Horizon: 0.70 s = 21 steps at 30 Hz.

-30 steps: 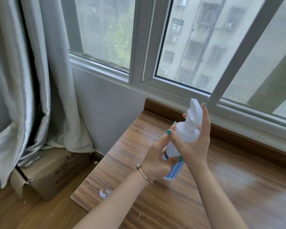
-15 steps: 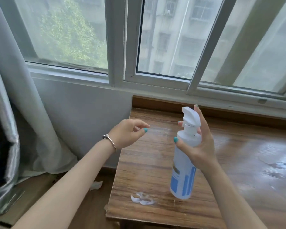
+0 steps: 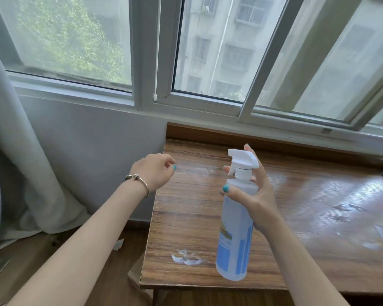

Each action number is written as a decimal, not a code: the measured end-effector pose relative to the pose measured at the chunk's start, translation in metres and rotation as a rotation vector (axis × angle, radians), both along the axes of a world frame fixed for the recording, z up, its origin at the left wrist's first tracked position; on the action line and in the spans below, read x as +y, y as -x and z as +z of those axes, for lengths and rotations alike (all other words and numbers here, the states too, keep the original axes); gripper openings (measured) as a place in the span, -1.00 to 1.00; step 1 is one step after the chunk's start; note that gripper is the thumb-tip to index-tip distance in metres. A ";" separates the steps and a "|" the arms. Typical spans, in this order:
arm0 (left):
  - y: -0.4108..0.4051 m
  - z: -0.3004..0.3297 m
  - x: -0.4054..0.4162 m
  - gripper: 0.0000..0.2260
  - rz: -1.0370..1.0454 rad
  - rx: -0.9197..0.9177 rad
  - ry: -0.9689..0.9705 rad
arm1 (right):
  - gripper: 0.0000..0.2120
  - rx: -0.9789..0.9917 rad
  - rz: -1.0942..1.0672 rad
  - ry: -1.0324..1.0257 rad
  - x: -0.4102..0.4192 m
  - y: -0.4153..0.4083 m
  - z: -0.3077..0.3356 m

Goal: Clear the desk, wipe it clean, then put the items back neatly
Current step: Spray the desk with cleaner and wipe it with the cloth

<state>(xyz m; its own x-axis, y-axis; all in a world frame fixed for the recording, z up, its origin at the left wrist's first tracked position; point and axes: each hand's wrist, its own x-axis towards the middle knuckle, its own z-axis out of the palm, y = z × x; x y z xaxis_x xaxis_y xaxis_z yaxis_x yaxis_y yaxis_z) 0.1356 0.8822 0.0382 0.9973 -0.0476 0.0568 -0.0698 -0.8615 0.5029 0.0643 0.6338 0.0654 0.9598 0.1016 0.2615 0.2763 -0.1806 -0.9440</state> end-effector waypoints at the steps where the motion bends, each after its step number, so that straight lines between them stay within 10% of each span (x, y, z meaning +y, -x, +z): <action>1: 0.000 -0.001 0.001 -0.77 0.015 -0.004 0.005 | -0.14 0.009 0.000 -0.002 0.000 0.000 0.000; 21: 0.010 0.001 0.004 -0.77 0.031 -0.009 -0.032 | -0.16 0.043 -0.050 -0.023 0.003 0.009 -0.011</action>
<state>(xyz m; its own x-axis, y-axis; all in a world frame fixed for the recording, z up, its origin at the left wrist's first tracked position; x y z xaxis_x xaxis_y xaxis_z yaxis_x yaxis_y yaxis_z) 0.1258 0.8866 0.0395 0.9977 -0.0187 0.0645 -0.0471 -0.8792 0.4742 0.0555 0.6370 0.0542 0.9739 0.0479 0.2218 0.2268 -0.1716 -0.9587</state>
